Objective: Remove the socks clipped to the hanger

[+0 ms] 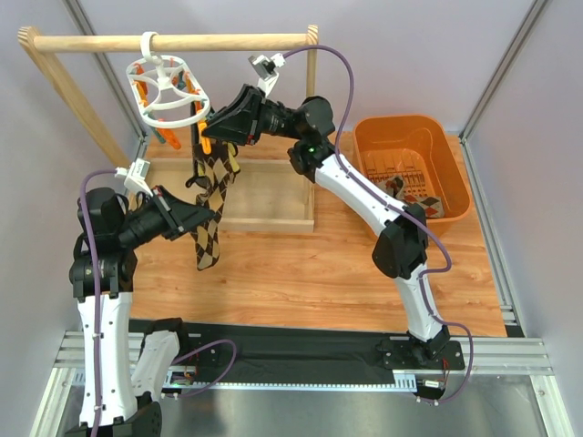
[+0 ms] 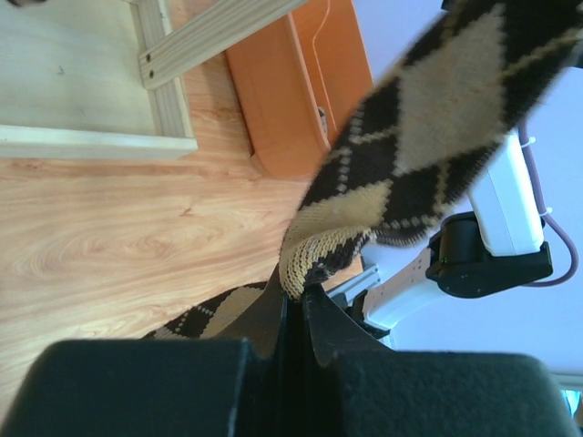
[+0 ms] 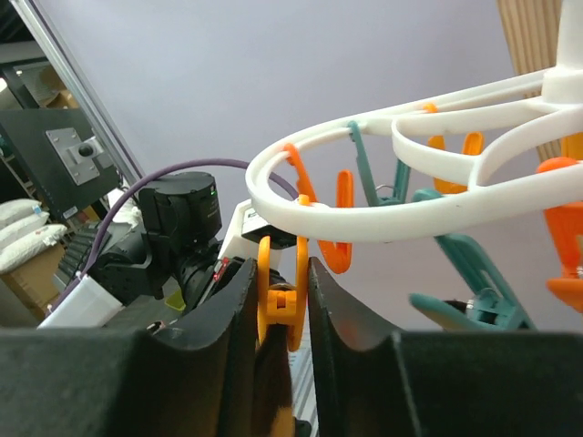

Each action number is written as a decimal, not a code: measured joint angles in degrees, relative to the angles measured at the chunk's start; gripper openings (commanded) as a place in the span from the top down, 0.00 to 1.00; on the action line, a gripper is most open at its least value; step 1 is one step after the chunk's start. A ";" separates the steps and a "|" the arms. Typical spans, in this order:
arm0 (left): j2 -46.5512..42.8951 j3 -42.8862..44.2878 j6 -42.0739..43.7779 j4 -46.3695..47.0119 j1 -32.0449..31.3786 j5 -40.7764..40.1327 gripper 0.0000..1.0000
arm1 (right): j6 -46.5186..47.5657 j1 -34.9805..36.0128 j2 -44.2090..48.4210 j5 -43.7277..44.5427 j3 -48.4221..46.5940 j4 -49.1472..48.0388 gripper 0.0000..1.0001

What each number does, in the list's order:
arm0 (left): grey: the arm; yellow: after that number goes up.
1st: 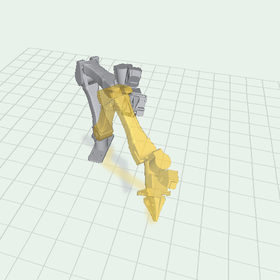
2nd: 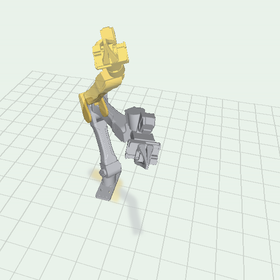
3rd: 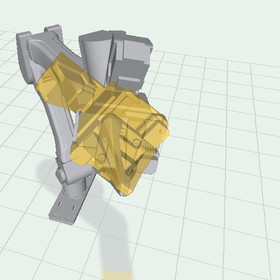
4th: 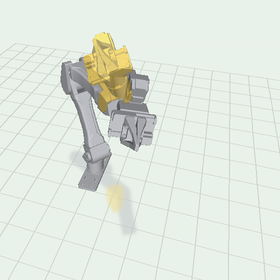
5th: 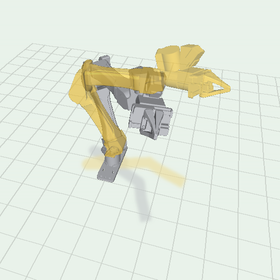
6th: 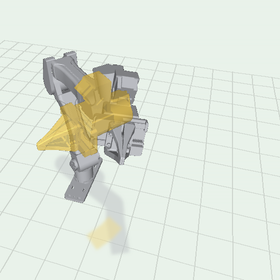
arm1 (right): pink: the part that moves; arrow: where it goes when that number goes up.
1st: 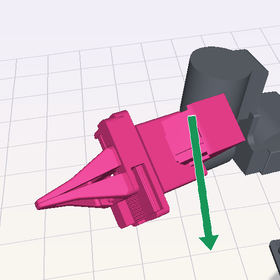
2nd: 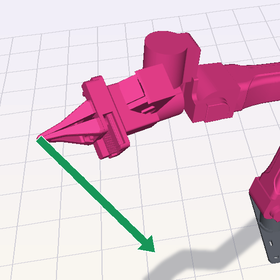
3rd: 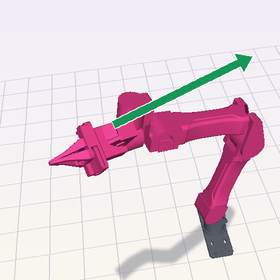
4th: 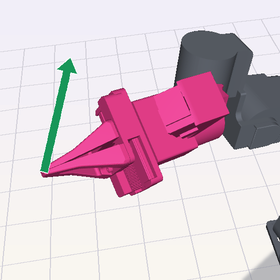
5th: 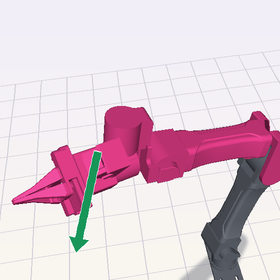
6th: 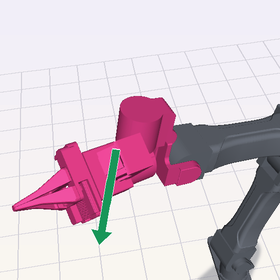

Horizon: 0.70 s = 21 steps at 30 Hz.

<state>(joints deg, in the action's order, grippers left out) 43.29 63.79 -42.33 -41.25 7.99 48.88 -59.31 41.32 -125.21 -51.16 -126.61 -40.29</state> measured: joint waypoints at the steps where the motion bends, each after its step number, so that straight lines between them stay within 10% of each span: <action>1: 0.00 0.00 0.00 0.00 0.00 -0.09 1.00 | -0.02 0.02 -0.09 0.24 -0.04 0.26 0.83; 6: -0.13 -0.02 0.09 -0.07 0.00 -0.74 1.00 | 0.02 0.07 -0.31 1.53 -0.09 1.75 0.94; 21: -2.54 -12.55 0.07 0.81 0.02 -4.85 1.00 | 0.00 0.07 -0.31 1.68 -0.09 1.95 0.88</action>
<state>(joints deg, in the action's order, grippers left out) 40.75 51.24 -42.26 -40.45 8.01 44.03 -59.31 41.39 -125.51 -49.47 -126.69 -38.35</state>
